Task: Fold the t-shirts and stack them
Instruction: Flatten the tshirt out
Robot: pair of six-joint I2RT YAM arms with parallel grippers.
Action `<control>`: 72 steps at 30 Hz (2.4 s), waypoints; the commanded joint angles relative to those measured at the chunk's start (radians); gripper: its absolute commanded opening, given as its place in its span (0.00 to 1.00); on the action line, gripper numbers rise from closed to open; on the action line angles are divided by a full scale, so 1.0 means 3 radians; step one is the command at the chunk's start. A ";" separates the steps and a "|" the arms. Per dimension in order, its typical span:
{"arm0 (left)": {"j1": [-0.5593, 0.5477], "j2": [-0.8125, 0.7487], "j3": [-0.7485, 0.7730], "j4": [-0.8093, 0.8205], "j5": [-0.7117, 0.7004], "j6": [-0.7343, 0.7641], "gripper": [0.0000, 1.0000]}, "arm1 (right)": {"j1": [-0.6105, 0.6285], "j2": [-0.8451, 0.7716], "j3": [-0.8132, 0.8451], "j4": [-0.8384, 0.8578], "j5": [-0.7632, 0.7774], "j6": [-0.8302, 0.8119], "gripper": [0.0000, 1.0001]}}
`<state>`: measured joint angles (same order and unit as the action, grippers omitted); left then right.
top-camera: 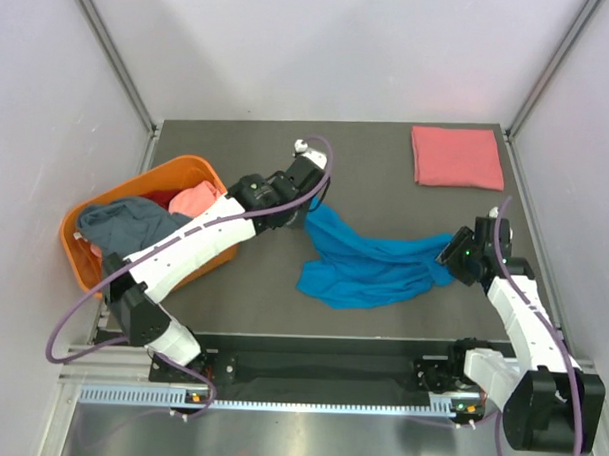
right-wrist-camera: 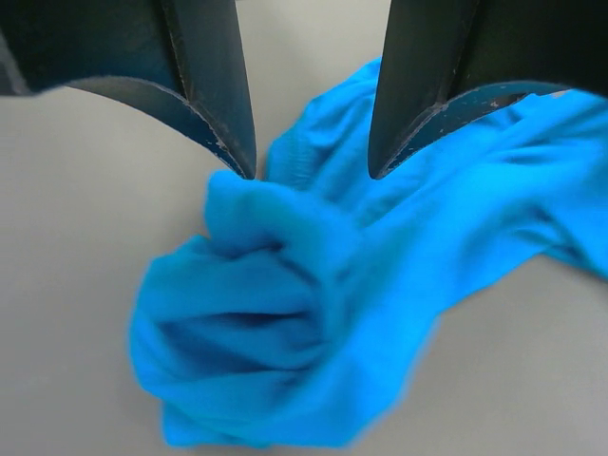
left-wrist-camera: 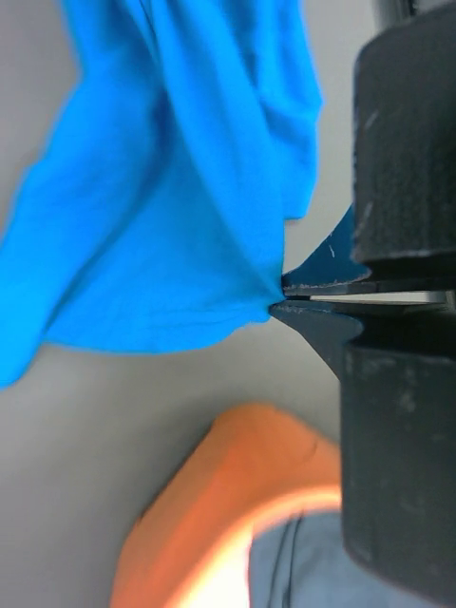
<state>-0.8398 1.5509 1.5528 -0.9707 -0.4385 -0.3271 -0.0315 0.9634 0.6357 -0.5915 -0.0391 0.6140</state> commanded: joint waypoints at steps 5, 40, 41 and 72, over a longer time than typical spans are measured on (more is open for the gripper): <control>0.0095 0.0239 0.0765 -0.0277 -0.0486 0.0108 0.00 | -0.0089 -0.0026 -0.0334 0.0381 0.0544 0.0254 0.51; 0.0667 -0.0005 0.0915 -0.0303 0.0111 0.0405 0.00 | -0.0156 -0.0189 0.0396 -0.0221 0.0345 -0.0124 0.06; 0.0667 -0.0101 0.0878 -0.0278 0.0218 0.0400 0.00 | -0.0156 -0.0265 0.0412 -0.0278 0.0345 -0.0129 0.05; 0.0908 0.0102 -0.0272 0.0403 0.0245 0.0334 0.00 | 0.0289 -0.0077 0.0080 -0.0130 0.0381 -0.0032 0.22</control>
<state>-0.5701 1.5669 1.4704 -0.9043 -0.3790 -0.2150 0.0765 0.9688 0.6994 -0.6342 0.0372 0.6044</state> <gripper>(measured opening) 0.017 0.244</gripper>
